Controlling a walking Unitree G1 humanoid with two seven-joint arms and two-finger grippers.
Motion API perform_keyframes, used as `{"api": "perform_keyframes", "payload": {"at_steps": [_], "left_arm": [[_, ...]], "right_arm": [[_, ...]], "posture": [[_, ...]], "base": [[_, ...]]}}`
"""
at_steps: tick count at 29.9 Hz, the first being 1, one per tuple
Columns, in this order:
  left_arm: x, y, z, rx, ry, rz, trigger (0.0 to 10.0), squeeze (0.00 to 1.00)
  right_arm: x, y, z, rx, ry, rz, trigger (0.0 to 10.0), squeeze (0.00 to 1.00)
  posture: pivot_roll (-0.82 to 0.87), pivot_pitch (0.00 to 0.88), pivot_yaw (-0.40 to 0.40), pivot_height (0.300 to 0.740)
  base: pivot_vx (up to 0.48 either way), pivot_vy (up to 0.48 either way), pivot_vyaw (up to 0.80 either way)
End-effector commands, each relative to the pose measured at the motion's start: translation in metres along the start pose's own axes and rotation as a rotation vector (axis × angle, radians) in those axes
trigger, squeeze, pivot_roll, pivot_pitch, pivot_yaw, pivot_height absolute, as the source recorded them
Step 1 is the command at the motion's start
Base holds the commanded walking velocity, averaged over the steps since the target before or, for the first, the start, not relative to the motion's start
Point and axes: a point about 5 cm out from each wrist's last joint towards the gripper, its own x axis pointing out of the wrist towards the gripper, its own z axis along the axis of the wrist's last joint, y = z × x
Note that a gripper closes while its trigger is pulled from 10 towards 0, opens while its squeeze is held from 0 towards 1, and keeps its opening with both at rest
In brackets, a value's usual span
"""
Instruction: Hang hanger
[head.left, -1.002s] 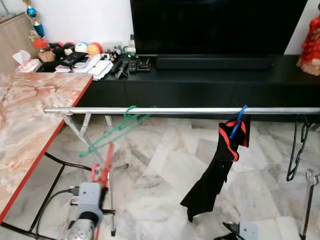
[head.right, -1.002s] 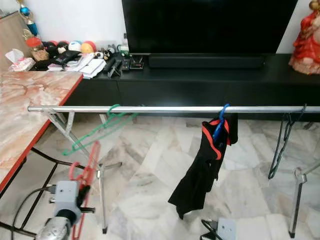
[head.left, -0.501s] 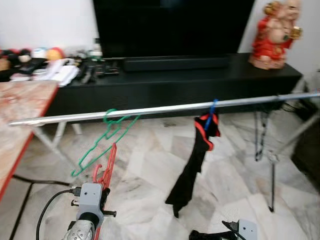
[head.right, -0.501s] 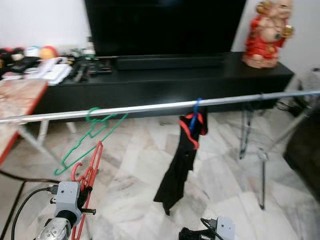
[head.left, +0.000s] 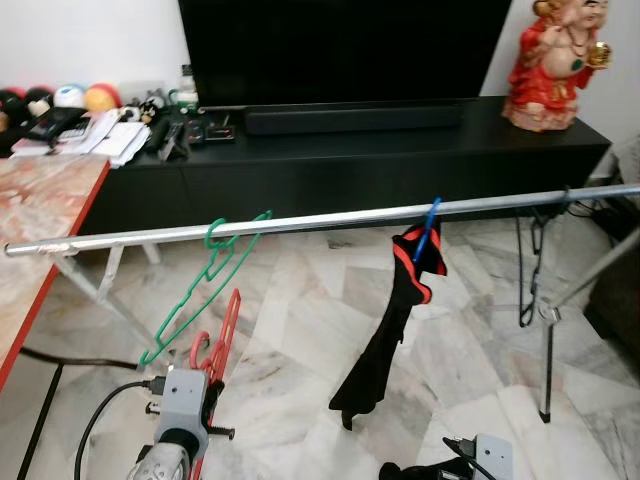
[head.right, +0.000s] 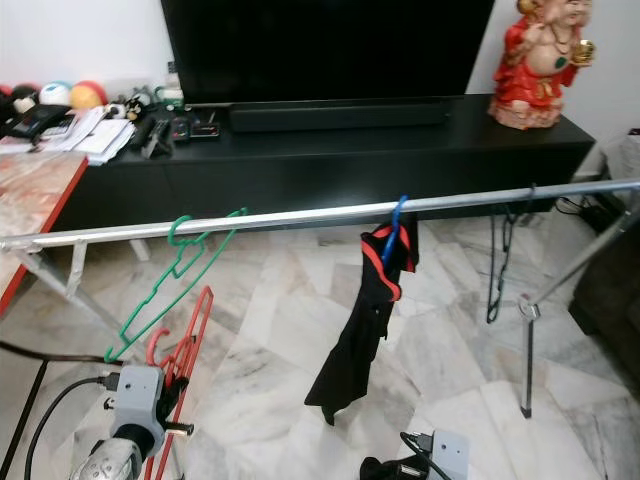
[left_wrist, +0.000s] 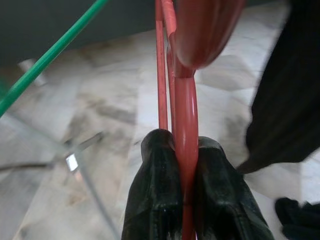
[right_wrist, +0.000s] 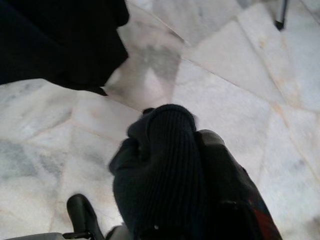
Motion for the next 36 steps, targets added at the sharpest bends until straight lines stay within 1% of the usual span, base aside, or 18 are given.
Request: {"api": "perform_keyframes", "payload": {"at_steps": [1, 7, 12, 17, 21, 23, 36], "left_arm": [[0.0001, -0.0053, 0.0013, 0.018, -0.001, -0.033, 10.0, 0.0], [0.0, -0.0098, 0.0017, 0.035, -0.002, -0.064, 10.0, 0.0], [-0.0001, -0.0106, 0.0015, 0.04, 0.001, -0.071, 10.0, 0.0], [-0.0006, -0.0104, 0.0018, 0.075, 0.001, -0.083, 10.0, 0.0], [-0.0004, -0.0088, 0.0017, 0.087, 0.001, -0.07, 10.0, 0.0], [0.0004, -0.0076, 0.0028, 0.07, -0.003, -0.058, 10.0, 0.0], [-0.0007, -0.0056, 0.0021, 0.063, 0.003, -0.04, 10.0, 0.0]], "right_arm": [[-0.0003, -0.0031, -0.0015, 0.008, 0.006, -0.01, 10.0, 0.0], [-0.0003, -0.0035, -0.0016, 0.006, 0.007, -0.012, 10.0, 0.0], [-0.0003, -0.0033, -0.0015, 0.006, 0.007, -0.011, 10.0, 0.0], [-0.0003, -0.0032, -0.0013, 0.005, 0.007, -0.01, 10.0, 0.0], [-0.0002, -0.003, -0.0012, 0.004, 0.006, -0.009, 10.0, 0.0], [-0.0002, -0.0028, -0.0005, -0.001, 0.001, -0.006, 10.0, 0.0], [-0.0003, -0.0024, -0.0003, 0.004, -0.005, -0.003, 10.0, 0.0]], "posture": [[0.1, 0.064, -0.004, 0.74], [0.1, 0.064, -0.006, 0.74], [0.1, 0.065, -0.006, 0.74], [0.1, 0.064, -0.005, 0.74], [0.1, 0.063, -0.005, 0.74], [0.1, 0.062, -0.005, 0.74], [0.1, 0.062, -0.004, 0.74]], "base": [[0.0, 0.0, -0.79], [0.0, 0.0, -0.78], [0.0, 0.0, -0.78], [0.0, 0.0, -0.78], [0.0, -0.366, -0.78], [0.0, 0.0, 0.0], [0.0, 0.0, 0.0]]}}
